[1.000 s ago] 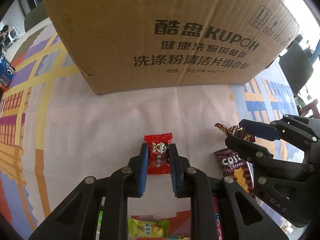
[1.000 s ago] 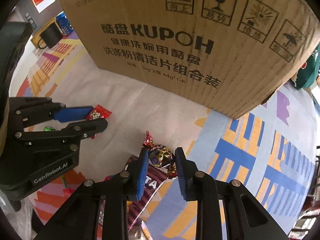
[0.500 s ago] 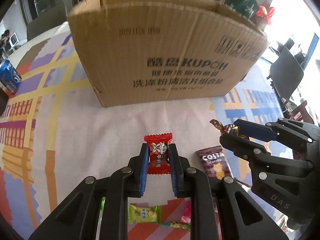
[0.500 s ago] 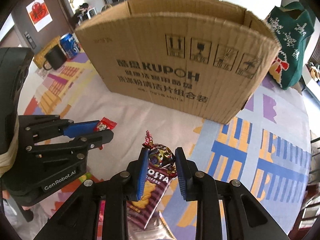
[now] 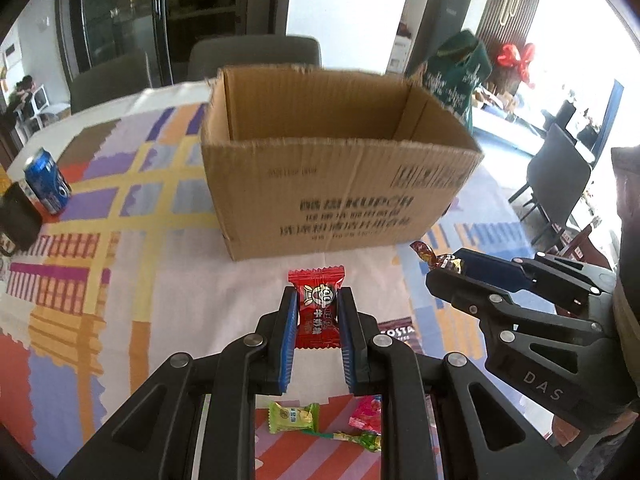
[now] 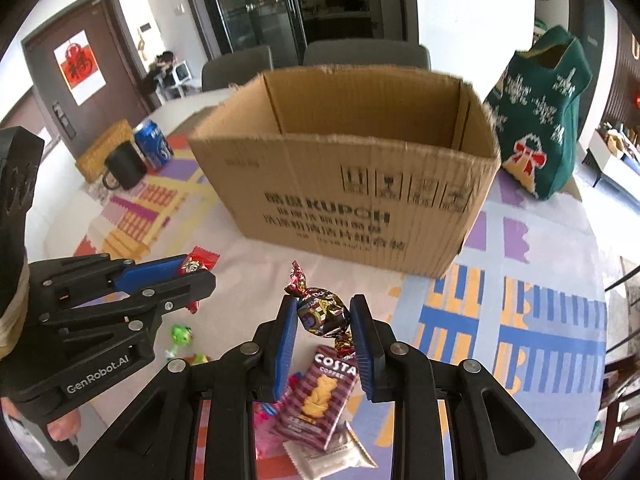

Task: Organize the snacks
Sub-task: 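Carry the red candy and wrapped sweet over the box and open both tools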

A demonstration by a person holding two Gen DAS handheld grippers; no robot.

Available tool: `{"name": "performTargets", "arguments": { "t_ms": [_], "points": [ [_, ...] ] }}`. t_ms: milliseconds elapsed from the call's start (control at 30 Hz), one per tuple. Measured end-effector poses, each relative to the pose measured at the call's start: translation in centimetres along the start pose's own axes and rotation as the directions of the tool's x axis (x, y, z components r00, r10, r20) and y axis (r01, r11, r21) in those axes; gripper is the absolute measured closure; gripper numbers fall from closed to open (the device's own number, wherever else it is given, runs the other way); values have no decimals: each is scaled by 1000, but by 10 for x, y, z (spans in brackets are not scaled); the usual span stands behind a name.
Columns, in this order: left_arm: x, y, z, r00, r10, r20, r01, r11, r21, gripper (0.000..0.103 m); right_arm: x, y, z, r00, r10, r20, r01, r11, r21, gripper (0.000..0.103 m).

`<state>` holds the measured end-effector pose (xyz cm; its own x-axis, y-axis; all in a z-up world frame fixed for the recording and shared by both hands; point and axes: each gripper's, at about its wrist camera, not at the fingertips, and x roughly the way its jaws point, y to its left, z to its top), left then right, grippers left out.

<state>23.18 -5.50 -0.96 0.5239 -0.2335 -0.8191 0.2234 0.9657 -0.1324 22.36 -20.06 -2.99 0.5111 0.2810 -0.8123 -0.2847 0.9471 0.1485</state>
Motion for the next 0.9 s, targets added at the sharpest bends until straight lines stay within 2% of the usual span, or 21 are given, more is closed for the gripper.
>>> {"name": "performTargets", "arguments": {
  "t_ms": [267, 500, 700, 900],
  "points": [
    [-30, -1, 17, 996, 9, 88, -11, 999, 31, 83, -26, 12, 17, 995, -11, 97, 9, 1000, 14, 75],
    [-50, -2, 40, 985, 21, 171, -31, 998, 56, 83, -47, 15, 36, 982, -39, 182, 34, 999, 28, 75],
    [-55, 0, 64, 976, 20, 216, -38, 996, 76, 83, -58, 17, 54, 970, -67, 232, 62, 998, 28, 75],
    [-46, 0, 87, 973, 27, 227, -53, 993, 107, 83, -57, 15, 75, 965, -78, 249, 72, 997, 34, 75]
  ]
}}
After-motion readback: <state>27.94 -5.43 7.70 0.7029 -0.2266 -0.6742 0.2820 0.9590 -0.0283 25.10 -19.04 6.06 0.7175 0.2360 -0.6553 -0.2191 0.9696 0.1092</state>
